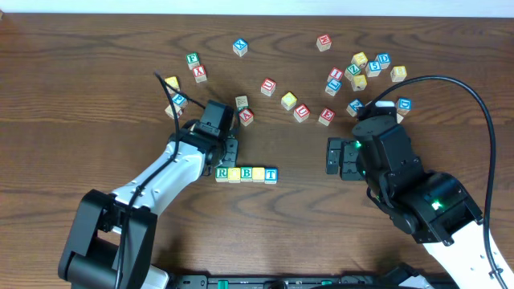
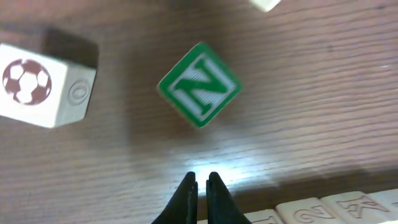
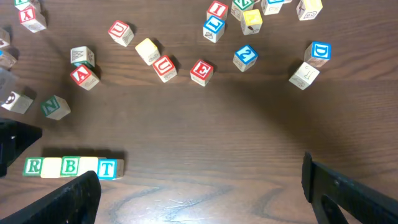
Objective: Spell out ROBOT
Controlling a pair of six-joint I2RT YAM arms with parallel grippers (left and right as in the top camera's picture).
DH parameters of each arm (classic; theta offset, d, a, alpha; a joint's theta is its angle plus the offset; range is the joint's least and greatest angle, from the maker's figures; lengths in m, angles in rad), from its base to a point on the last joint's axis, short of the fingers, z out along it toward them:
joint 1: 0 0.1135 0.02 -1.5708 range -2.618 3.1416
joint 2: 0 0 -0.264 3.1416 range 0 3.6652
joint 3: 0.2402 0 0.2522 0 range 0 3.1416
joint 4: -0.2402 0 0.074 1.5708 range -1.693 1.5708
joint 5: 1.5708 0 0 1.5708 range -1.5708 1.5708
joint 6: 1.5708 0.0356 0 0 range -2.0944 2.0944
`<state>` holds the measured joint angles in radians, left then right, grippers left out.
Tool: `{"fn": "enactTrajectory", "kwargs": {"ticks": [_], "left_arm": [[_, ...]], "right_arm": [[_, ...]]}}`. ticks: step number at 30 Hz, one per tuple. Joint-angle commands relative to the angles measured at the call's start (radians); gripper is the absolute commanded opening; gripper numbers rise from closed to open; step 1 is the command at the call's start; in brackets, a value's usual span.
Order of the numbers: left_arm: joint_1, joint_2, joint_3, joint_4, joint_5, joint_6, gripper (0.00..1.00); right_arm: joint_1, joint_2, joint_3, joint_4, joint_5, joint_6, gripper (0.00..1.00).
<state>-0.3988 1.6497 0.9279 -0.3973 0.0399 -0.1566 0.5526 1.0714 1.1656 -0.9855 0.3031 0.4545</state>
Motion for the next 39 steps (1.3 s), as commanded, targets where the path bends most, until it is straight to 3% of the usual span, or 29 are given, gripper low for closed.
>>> {"fn": "enactTrajectory", "kwargs": {"ticks": [1, 22, 39], "left_arm": [[-0.011, 0.011, 0.032, 0.011, 0.006, 0.033, 0.08], [-0.154, 0.017, 0.033, 0.044, 0.062, 0.066, 0.07], [-0.158, 0.056, 0.033, 0.034, 0.062, 0.066, 0.07]], "right_arm": [[-0.004, -0.003, -0.004, -0.002, 0.004, -0.007, 0.99], [-0.004, -0.003, -0.004, -0.002, 0.004, -0.007, 0.99], [-0.004, -0.003, -0.004, -0.002, 0.004, -0.007, 0.99]]}}
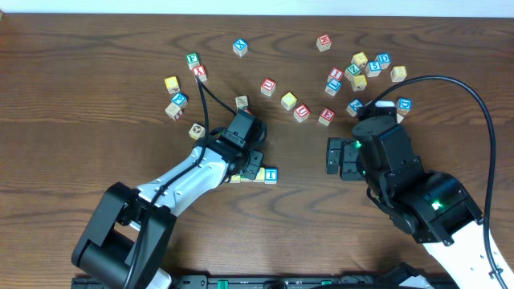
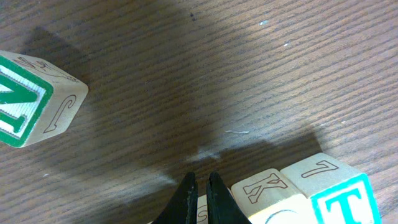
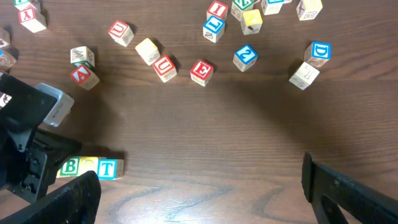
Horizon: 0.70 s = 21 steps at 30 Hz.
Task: Spell out ROBOT
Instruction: 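Move the left gripper back to the left end of the row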
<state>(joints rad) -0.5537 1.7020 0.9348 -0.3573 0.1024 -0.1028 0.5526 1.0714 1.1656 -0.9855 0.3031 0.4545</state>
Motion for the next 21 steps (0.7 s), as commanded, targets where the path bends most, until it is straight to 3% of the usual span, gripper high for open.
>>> {"fn": "enactTrajectory", "kwargs": {"ticks": [1, 21], "left_arm": [[-0.003, 0.004, 0.026, -0.008, -0.001, 0.012, 0.07], [-0.003, 0.004, 0.026, -0.019, -0.001, 0.013, 0.07]], "right_arm": [[-0.004, -0.003, -0.004, -0.002, 0.004, -0.007, 0.99], [-0.004, -0.003, -0.004, -0.002, 0.004, -0.007, 0.99]]}}
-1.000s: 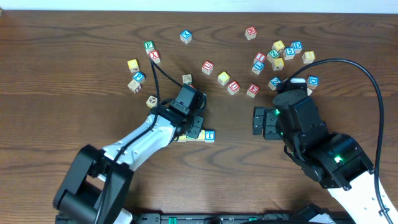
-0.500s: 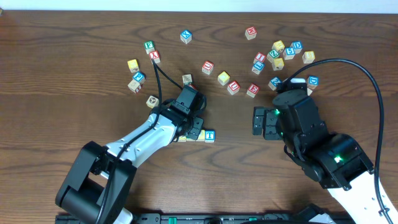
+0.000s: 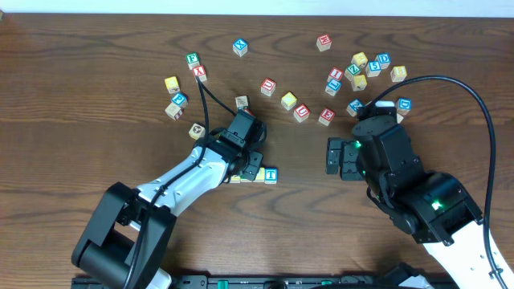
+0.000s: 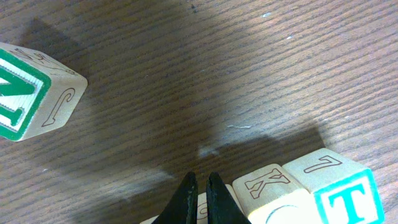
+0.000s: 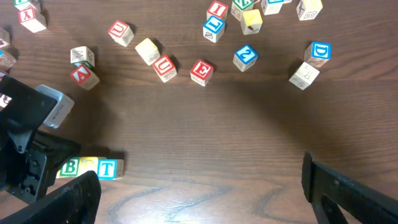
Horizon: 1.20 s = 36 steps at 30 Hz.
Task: Spell out ROBOT
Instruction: 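Move the left gripper back to the left end of the row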
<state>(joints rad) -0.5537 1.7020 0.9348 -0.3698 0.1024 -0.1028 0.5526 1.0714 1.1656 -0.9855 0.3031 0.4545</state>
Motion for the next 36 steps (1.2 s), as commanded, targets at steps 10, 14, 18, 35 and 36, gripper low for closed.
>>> {"fn": "enactTrajectory", "kwargs": {"ticks": [10, 14, 18, 35, 36], "left_arm": [[-0.003, 0.004, 0.026, -0.010, -0.001, 0.013, 0.07], [-0.003, 0.004, 0.026, -0.013, -0.001, 0.013, 0.06], [-0.003, 0.004, 0.026, -0.013, -0.001, 0.013, 0.07], [0.003, 0.004, 0.026, 0.025, -0.248, -0.056, 0.07], [0.008, 0.004, 0.026, 0.025, -0.277, -0.075, 0.07]], "right_arm": [[-0.004, -0.003, -0.004, -0.002, 0.004, -0.007, 0.99], [-0.004, -0.003, -0.004, -0.002, 0.004, -0.007, 0.99], [-0.004, -0.003, -0.004, -0.002, 0.004, -0.007, 0.99], [-0.004, -0.003, -0.004, -0.002, 0.004, -0.007, 0.99], [-0.004, -0.003, -0.004, -0.002, 0.004, -0.007, 0.99]]}}
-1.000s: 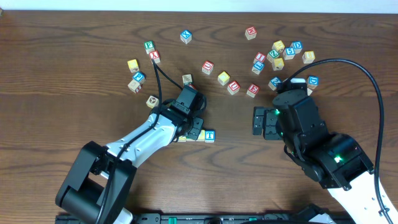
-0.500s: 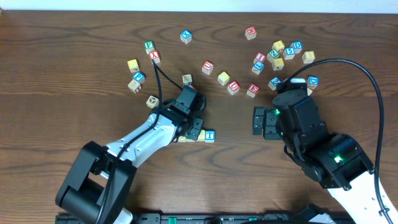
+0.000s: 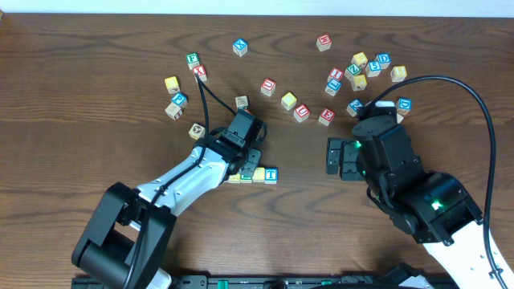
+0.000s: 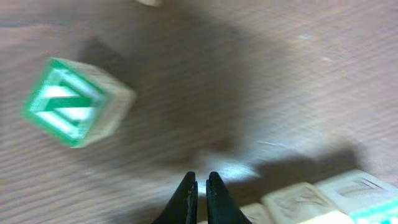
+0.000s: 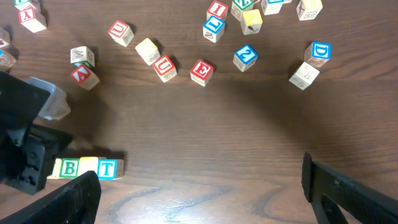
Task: Spell out ROBOT
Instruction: 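Move the left gripper back to the left end of the row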
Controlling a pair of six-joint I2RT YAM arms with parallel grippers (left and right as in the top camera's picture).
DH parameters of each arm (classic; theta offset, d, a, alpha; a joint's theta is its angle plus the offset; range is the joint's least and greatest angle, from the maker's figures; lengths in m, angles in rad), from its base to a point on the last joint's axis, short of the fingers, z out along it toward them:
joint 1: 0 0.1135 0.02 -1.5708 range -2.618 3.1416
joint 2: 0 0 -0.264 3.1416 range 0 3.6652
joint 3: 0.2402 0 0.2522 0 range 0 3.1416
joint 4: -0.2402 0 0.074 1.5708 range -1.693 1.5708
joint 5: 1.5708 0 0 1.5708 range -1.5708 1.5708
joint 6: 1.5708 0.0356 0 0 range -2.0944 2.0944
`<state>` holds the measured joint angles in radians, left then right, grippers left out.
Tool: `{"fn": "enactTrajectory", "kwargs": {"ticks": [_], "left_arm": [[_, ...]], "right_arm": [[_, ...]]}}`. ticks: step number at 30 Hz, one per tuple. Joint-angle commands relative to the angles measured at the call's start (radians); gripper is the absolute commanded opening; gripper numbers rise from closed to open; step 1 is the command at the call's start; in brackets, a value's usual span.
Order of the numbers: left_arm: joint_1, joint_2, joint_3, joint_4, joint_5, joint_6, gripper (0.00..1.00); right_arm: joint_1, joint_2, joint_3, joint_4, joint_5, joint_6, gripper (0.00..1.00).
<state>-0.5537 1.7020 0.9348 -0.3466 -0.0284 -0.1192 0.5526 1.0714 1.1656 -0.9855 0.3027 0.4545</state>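
Observation:
A row of letter blocks lies on the table, showing a green B, a pale block and a blue T. My left arm covers the row's left end. My left gripper is shut with nothing in it, just above the table beside the row. A green N block lies beyond its tips, blurred. My right gripper is open and holds nothing, well right of the row, also seen from above.
Loose blocks are scattered at the back: a red U, a red E, a red A, a red O, a blue Z and a blue D. More lie at the far left.
The left gripper has shifted a little, still shut. In the left wrist view the N block now sits further right and the row lower. The right arm has not moved.
The left gripper first stood shut at the R end of the row, which read R, pale block, B, pale block, T, with the N block ahead of it. Then it was over the row's left part, hiding the R. It has stayed there, shifting slightly.

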Motion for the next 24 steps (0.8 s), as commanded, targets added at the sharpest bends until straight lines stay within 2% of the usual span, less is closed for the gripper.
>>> {"fn": "enactTrajectory", "kwargs": {"ticks": [1, 12, 18, 24], "left_arm": [[0.014, 0.004, 0.026, 0.001, -0.172, -0.080, 0.07], [0.150, -0.004, 0.026, -0.042, -0.212, -0.224, 0.08], [0.184, -0.006, 0.029, -0.164, -0.132, -0.234, 0.07], [0.183, -0.006, 0.040, -0.318, -0.132, -0.284, 0.07]], "right_arm": [[-0.004, -0.003, -0.004, -0.002, 0.004, -0.007, 0.99], [-0.004, -0.003, -0.004, -0.002, 0.004, -0.007, 0.99], [-0.004, -0.003, -0.004, -0.002, 0.004, -0.007, 0.99], [-0.004, -0.003, -0.004, -0.002, 0.004, -0.007, 0.99]]}}
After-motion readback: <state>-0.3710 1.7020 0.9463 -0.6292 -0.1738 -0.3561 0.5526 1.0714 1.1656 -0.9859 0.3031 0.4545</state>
